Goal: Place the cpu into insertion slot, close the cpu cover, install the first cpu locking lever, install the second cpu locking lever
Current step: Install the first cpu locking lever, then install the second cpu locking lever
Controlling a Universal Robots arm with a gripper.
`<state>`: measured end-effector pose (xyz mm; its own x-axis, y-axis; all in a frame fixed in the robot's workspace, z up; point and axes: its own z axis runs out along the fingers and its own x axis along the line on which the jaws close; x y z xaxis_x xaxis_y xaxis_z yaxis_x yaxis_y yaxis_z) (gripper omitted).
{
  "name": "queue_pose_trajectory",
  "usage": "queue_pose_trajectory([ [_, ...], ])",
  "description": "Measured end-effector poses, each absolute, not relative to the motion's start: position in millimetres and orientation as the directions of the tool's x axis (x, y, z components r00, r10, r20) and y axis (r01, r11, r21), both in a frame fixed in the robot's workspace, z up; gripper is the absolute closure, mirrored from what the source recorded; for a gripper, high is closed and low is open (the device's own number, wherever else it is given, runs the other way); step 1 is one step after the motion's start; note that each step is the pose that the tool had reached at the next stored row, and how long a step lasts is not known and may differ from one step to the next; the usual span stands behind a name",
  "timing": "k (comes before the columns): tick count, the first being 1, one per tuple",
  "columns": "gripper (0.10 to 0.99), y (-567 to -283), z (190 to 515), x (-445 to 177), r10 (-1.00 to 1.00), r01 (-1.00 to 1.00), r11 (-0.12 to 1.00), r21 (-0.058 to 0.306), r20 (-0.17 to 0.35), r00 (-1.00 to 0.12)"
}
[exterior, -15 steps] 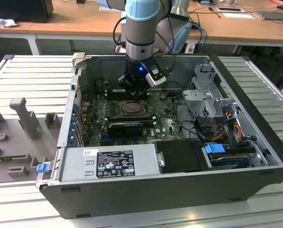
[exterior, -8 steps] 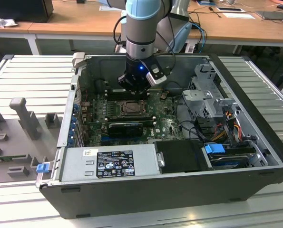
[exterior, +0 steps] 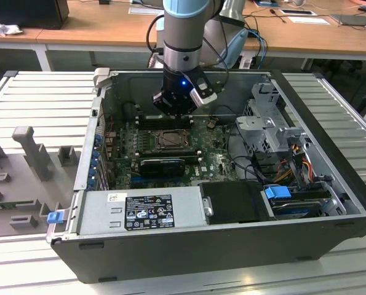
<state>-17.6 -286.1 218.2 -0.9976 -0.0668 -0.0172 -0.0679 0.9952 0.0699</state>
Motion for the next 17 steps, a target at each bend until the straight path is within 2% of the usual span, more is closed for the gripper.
queue_pose_trajectory([
  [17, 0.980, -291.9, 225.6, -17.1, -0.067, -0.068, 0.995, 0.070, -0.017, -0.998],
])
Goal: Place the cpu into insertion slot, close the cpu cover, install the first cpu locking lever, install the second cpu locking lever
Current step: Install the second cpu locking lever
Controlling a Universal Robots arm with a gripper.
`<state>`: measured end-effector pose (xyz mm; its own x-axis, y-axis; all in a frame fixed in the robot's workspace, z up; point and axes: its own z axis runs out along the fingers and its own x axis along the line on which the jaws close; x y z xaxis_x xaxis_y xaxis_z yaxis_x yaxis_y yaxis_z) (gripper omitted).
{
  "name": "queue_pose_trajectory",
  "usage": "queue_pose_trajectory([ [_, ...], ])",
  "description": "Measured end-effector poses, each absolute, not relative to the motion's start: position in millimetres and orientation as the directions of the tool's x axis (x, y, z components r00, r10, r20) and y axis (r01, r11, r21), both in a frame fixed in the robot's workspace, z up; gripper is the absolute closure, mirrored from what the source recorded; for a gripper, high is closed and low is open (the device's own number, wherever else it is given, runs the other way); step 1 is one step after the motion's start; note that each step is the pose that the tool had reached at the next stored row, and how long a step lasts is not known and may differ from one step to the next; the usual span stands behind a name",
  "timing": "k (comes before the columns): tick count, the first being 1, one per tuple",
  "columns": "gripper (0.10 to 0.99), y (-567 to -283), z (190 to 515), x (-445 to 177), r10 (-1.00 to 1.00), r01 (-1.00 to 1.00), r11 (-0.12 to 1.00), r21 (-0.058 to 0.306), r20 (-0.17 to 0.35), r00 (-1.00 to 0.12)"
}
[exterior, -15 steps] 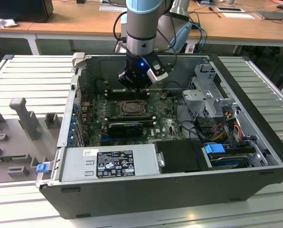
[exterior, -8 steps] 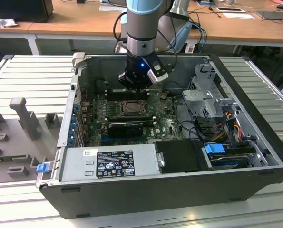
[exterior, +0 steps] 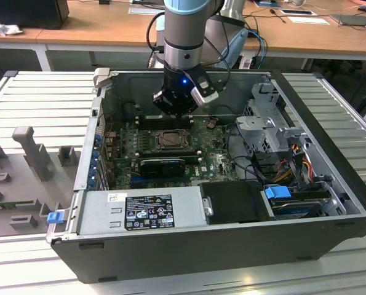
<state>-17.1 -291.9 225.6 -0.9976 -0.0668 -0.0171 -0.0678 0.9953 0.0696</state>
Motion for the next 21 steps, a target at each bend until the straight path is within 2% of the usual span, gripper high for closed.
queue_pose_trajectory([
  [21, 0.980, -302.0, 225.4, -16.9, -0.067, -0.068, 0.995, 0.070, -0.017, -0.998],
])
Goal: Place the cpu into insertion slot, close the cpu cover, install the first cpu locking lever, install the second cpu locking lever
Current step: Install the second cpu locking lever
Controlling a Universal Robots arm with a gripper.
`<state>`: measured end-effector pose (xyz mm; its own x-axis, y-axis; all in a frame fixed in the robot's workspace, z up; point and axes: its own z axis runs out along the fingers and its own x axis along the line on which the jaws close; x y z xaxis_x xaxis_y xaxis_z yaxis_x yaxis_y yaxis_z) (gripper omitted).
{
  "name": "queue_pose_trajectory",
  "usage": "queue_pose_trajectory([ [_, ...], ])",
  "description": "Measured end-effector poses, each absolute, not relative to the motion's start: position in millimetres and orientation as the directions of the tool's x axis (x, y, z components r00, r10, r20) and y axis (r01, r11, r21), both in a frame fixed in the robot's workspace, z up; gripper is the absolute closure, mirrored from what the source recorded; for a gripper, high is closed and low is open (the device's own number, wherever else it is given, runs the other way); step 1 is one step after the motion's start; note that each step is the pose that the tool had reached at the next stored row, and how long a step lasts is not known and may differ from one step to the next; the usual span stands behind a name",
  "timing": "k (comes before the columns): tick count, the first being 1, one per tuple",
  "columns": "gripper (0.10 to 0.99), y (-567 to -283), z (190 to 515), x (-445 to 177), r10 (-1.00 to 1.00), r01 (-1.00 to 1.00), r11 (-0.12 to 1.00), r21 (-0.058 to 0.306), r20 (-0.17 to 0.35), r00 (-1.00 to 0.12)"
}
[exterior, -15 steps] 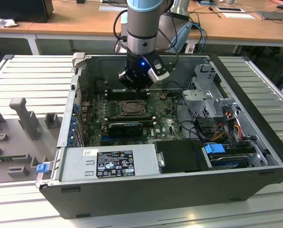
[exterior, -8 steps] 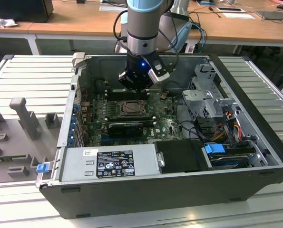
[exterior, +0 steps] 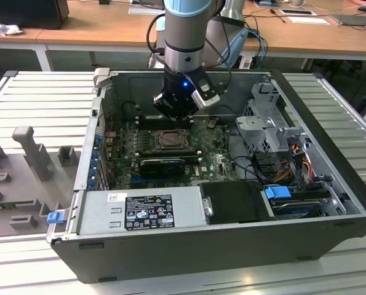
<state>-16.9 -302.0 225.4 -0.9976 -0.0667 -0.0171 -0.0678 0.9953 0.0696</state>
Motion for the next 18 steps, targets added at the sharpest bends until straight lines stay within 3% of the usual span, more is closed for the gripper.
queue_pose_trajectory([
  [11, 0.980, -304, 247, -17, -0.067, -0.068, 0.995, 0.069, -0.017, -0.998],
  [18, 0.980, -321, 246, -17, -0.066, -0.068, 0.995, 0.069, -0.017, -0.998],
])
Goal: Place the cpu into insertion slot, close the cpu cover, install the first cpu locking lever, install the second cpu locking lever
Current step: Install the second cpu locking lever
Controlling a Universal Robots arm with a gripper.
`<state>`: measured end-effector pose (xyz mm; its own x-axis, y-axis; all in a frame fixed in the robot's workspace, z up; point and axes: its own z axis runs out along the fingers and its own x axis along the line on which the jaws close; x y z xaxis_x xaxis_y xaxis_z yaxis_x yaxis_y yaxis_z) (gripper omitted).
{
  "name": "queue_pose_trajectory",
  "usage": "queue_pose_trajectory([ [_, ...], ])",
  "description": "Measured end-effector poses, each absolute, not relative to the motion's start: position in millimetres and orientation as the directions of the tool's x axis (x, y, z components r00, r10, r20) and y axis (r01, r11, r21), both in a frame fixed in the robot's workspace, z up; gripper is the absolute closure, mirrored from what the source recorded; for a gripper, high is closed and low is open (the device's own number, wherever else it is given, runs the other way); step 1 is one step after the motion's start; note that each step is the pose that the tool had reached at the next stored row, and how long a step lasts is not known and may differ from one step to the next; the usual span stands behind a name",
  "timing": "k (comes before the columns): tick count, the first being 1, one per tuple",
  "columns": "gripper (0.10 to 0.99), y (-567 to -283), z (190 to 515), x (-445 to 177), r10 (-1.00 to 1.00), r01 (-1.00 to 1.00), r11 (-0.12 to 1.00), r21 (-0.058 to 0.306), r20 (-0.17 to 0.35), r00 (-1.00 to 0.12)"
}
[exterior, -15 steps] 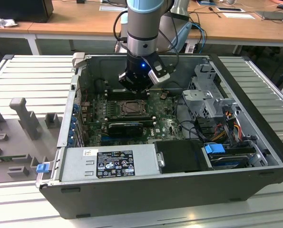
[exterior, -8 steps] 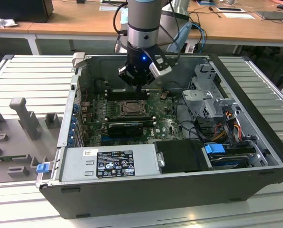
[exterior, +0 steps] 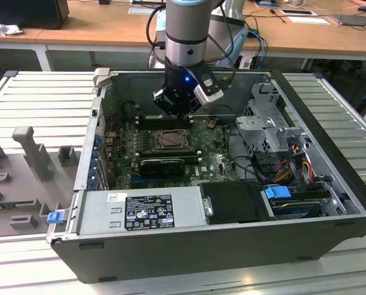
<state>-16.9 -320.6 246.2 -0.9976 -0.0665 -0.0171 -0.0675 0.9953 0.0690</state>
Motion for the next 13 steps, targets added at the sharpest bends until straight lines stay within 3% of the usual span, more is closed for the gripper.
queue_pose_trajectory([
  [13, 0.980, -370, 235, -26, -0.067, -0.067, 0.994, 0.083, -0.012, -0.998],
])
